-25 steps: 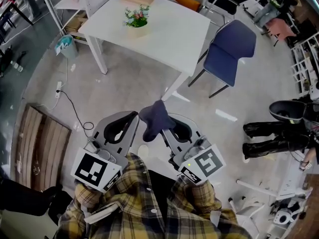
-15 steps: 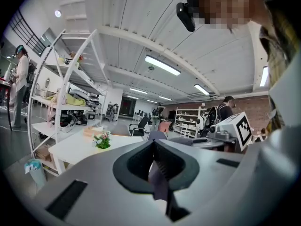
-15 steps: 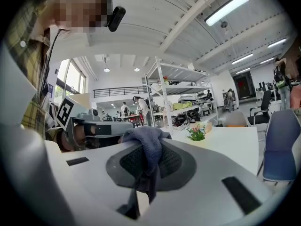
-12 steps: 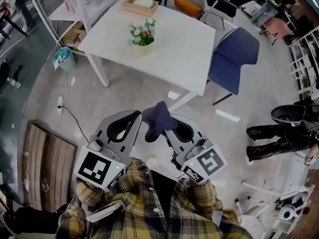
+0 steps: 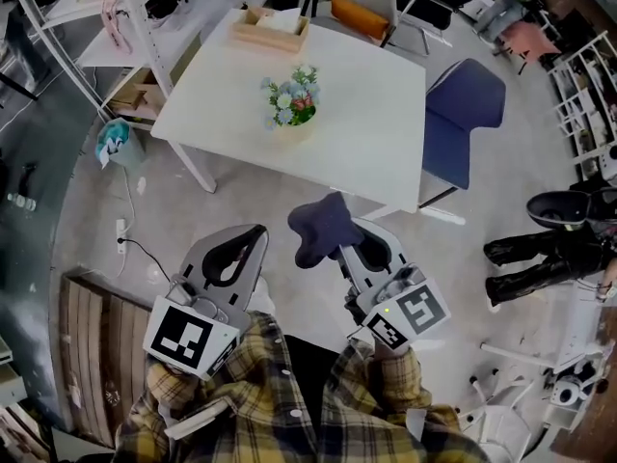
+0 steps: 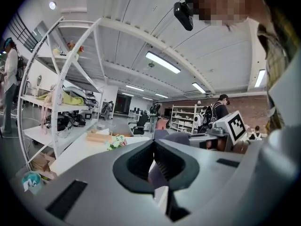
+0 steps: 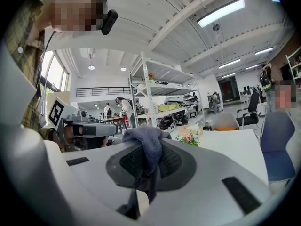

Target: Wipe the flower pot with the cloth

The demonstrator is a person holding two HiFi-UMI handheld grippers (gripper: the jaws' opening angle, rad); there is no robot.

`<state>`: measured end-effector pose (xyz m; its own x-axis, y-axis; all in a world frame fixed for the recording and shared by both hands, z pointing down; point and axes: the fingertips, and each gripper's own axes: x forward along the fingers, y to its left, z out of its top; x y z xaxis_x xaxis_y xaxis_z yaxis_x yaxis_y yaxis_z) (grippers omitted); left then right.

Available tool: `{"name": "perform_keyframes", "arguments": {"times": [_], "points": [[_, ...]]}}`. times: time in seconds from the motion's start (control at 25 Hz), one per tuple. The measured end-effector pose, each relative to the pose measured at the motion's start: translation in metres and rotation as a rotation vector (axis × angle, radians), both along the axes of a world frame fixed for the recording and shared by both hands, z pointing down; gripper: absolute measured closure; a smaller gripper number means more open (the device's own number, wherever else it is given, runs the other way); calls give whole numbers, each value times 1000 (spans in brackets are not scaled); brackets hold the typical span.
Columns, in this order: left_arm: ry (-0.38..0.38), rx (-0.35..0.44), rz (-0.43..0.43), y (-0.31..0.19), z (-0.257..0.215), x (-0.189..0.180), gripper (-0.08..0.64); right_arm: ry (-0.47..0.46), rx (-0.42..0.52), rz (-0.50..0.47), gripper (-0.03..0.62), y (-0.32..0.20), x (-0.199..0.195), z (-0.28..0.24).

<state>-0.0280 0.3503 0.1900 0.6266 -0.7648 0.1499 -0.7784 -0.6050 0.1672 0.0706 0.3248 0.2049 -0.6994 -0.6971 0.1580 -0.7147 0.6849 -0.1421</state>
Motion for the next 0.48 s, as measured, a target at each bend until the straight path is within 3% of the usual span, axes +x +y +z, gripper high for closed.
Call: {"name": "perform_keyframes", "arguments": {"times": [0.48], "points": [[-9, -32, 17, -87, 22, -24, 551, 23, -28, 88, 571, -95, -2, 11]]}}
